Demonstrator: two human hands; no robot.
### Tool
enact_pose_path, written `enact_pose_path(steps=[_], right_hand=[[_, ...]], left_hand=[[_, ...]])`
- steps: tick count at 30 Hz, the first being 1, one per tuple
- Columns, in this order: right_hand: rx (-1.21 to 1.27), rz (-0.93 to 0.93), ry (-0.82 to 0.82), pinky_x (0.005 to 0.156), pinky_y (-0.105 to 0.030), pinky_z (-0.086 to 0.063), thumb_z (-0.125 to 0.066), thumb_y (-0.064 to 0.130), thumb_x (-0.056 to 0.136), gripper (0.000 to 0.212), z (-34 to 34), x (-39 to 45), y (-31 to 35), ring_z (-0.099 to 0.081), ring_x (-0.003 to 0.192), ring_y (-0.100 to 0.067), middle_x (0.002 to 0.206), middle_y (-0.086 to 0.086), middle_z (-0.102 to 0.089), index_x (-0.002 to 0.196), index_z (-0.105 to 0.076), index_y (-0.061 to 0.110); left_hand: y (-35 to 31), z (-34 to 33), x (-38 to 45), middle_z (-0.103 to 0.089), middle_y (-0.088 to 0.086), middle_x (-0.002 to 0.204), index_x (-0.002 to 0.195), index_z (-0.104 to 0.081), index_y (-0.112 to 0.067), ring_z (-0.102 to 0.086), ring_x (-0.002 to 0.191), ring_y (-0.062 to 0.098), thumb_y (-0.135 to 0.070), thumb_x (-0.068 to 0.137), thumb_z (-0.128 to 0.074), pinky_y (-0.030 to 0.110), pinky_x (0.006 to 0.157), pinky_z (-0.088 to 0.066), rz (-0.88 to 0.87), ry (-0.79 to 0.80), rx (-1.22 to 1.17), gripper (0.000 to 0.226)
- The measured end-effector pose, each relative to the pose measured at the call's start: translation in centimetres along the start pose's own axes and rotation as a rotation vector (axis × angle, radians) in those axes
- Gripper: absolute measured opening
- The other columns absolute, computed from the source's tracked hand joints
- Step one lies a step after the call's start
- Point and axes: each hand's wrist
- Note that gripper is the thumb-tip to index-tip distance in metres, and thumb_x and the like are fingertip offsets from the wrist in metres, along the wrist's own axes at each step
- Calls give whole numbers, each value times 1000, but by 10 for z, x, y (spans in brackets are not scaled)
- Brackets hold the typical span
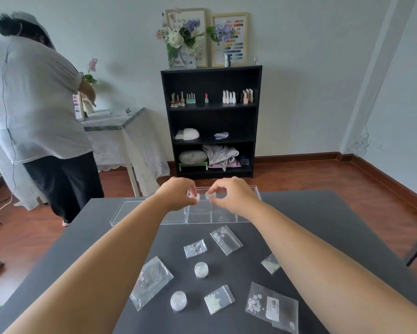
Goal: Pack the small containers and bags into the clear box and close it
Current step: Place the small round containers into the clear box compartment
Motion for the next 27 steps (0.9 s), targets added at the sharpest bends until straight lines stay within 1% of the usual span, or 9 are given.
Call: enact_pose_path(steps=[2, 4, 6, 8, 13, 17, 20, 23, 27], right_hand=[[-28, -20, 10, 65, -21, -38, -71, 38, 82, 7, -2, 8, -1, -50, 89, -4, 92, 13, -60, 86, -66, 40], [-35, -31, 11, 64, -22, -39, -70, 39, 81, 6, -4, 14, -1, -51, 85, -3, 91, 11, -59, 86, -66, 39], [-48, -29, 21, 64, -24, -40, -70, 39, 82, 6, -5, 18, -1, -49, 82, 1, 88, 14, -54, 87, -67, 39], [-81, -33, 40, 62, -23, -40, -69, 39, 82, 7, -7, 20, -1, -49, 81, 1, 88, 16, -51, 88, -66, 42], [-123, -53, 70, 64, -21, -42, -68, 42, 81, 10, -11, 26, -1, -58, 84, -10, 96, 9, -51, 91, -68, 42], [-139, -68, 95, 62, -21, -42, -70, 41, 80, 13, -13, 28, 3, -56, 79, -8, 98, 8, -48, 93, -68, 41], [-182, -74, 138, 64, -24, -43, -71, 40, 80, 13, -12, 29, 5, -53, 77, -7, 92, 14, -45, 93, -69, 39], [-259, -23, 198, 70, -28, -42, -69, 37, 82, 15, -10, 32, 9, -48, 85, -8, 83, 20, -47, 96, -71, 33], [-364, -34, 312, 74, -32, -52, -72, 35, 78, 14, -7, 44, 22, -60, 91, -18, 93, 9, -65, 90, -72, 28]], left_hand=[[0, 1, 9, -69, -15, 96, 86, -68, -33, -57, 98, 12, -39, 78, -73, 32, 84, -48, 21, 93, 75, 11], [-2, 1, 15, -69, -13, 98, 84, -68, -35, -45, 106, 19, -44, 77, -72, 37, 92, -39, 55, 143, 166, 13], [-4, 1, 19, -69, -8, 98, 83, -70, -34, -34, 106, 22, -48, 75, -74, 36, 85, -30, 83, 182, 203, 17], [-7, -1, 21, -69, -4, 97, 80, -71, -34, -32, 104, 22, -51, 72, -76, 36, 81, -26, 90, 224, 222, 19], [-9, -4, 22, -64, -8, 96, 77, -71, -35, -33, 105, 21, -53, 66, -80, 37, 84, -28, 68, 312, 284, 22], [-10, -2, 24, -59, -12, 94, 86, -73, -38, -33, 105, 22, -54, 67, -78, 36, 82, -26, 55, 380, 330, 25], [-10, 5, 24, -61, -11, 100, 93, -73, -37, -34, 106, 21, -54, 71, -76, 37, 88, -30, 37, 414, 345, 28], [-10, 13, 25, -60, -12, 93, 98, -74, -36, -38, 106, 20, -49, 78, -72, 35, 87, -36, 8, 424, 337, 24], [-9, 24, 22, -67, -8, 106, 107, -73, -32, -43, 110, 20, -43, 85, -68, 39, 95, -43, -11, 400, 301, 26]])
Point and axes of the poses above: each hand's wrist, its own x-axis towards the middle knuckle, its own z-axis out of the back of the hand, y = z × x
